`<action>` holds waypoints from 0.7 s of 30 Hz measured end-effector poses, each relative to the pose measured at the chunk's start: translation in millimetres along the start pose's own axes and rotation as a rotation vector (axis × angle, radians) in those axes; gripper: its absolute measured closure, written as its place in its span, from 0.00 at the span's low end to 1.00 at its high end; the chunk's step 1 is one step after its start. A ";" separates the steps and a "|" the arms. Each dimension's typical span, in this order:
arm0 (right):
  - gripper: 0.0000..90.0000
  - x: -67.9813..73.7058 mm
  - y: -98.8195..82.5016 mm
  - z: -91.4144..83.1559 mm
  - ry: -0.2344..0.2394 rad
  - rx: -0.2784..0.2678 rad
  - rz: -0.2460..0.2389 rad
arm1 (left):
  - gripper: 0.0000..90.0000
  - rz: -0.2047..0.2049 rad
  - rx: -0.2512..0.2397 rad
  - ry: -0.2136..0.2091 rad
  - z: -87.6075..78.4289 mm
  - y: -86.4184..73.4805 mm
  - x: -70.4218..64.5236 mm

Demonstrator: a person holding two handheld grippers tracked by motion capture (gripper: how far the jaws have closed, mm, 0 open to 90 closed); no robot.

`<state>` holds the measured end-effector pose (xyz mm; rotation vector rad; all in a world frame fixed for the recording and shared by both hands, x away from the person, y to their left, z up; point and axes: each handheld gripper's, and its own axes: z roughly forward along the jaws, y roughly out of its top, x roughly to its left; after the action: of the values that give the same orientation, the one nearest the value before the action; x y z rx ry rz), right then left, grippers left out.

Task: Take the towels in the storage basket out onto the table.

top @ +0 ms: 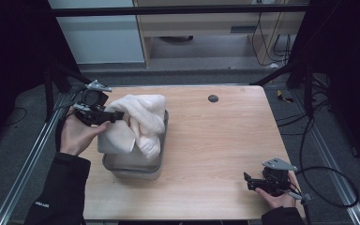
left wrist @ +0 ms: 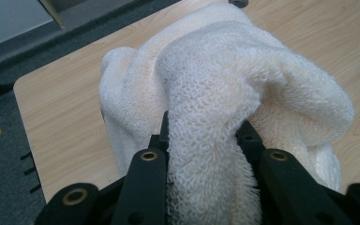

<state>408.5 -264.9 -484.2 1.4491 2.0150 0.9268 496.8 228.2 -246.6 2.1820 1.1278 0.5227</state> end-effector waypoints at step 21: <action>0.05 -3.6 0.1 -1.9 -0.006 -0.005 0.005 | 0.79 0.122 -0.004 -0.068 -4.4 27.7 -46.8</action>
<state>408.4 -268.8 -482.9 1.4531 2.0041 0.9280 484.2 178.7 -227.4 2.2581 0.9621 0.4987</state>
